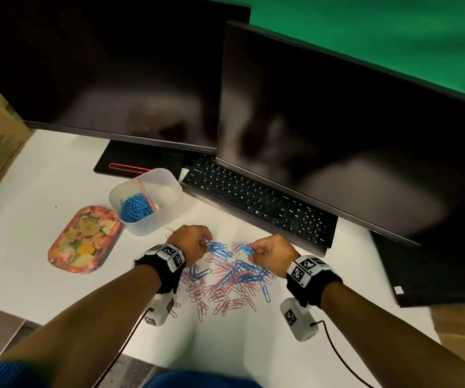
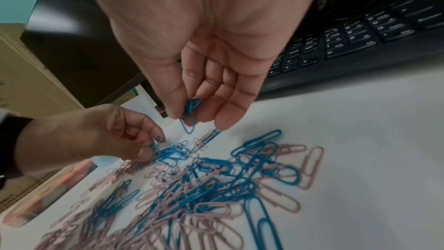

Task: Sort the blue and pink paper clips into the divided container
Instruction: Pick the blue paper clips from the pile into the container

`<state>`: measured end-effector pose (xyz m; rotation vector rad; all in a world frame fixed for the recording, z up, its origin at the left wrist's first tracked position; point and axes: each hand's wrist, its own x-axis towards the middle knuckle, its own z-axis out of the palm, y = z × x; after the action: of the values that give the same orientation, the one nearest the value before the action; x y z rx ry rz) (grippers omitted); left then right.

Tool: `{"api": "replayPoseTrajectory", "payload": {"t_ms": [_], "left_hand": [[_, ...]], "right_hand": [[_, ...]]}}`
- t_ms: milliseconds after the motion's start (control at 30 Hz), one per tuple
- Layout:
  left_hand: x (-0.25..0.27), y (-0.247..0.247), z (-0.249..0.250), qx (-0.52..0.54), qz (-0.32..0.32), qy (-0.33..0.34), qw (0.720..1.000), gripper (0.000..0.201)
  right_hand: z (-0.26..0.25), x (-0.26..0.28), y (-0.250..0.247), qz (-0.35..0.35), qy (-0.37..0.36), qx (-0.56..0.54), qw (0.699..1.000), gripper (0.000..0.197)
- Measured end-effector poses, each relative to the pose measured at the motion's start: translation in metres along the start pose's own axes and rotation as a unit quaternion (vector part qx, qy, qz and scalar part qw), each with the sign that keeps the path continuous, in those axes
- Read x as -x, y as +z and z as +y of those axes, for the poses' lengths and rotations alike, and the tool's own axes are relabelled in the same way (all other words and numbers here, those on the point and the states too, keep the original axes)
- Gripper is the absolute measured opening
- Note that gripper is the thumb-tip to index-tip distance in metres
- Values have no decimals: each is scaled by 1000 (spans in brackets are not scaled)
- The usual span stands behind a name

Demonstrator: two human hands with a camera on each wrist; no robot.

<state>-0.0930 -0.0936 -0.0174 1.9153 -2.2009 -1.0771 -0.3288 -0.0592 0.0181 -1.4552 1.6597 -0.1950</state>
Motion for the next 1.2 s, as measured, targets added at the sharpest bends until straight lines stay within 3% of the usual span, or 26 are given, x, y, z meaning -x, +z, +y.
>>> {"api": "replayPoseTrajectory", "payload": {"t_ms": [200, 300, 367, 500, 600, 667, 733, 767, 867, 933, 1033, 1200], "left_hand": [[5, 2, -3, 98, 22, 0, 995, 21], [5, 4, -6, 185, 30, -6, 982, 23], [5, 3, -4, 302, 23, -20, 953, 27], [9, -6, 5, 520, -12, -77, 851, 24], [10, -11, 11, 601, -25, -100, 793, 26], [8, -13, 15, 621, -22, -123, 774, 24], [5, -12, 18, 603, -6, -143, 785, 21], [2, -10, 18, 569, 6, -147, 809, 21], [0, -5, 16, 336, 32, -121, 934, 27], [0, -1, 13, 121, 14, -65, 990, 23], [-2, 7, 9, -77, -30, 18, 996, 32], [-3, 8, 12, -121, -15, 46, 992, 17]], "right_hand": [[7, 2, -2, -50, -11, -51, 997, 63], [8, 3, -2, -59, -8, -76, 995, 55], [10, 3, -2, -64, 5, -117, 991, 41], [3, 5, 2, -65, 35, -298, 952, 23], [-8, 6, 3, -45, 62, -420, 905, 15], [-16, 6, 3, -33, 73, -477, 875, 16], [-21, 5, 4, -31, 87, -518, 850, 20], [-24, 5, 5, -38, 94, -539, 836, 21], [-29, 5, 7, -61, 116, -583, 802, 14], [-30, 5, 8, -64, 128, -597, 789, 16], [-27, 5, 7, -65, 139, -601, 784, 20], [-22, 8, 4, -70, 134, -584, 797, 15]]}}
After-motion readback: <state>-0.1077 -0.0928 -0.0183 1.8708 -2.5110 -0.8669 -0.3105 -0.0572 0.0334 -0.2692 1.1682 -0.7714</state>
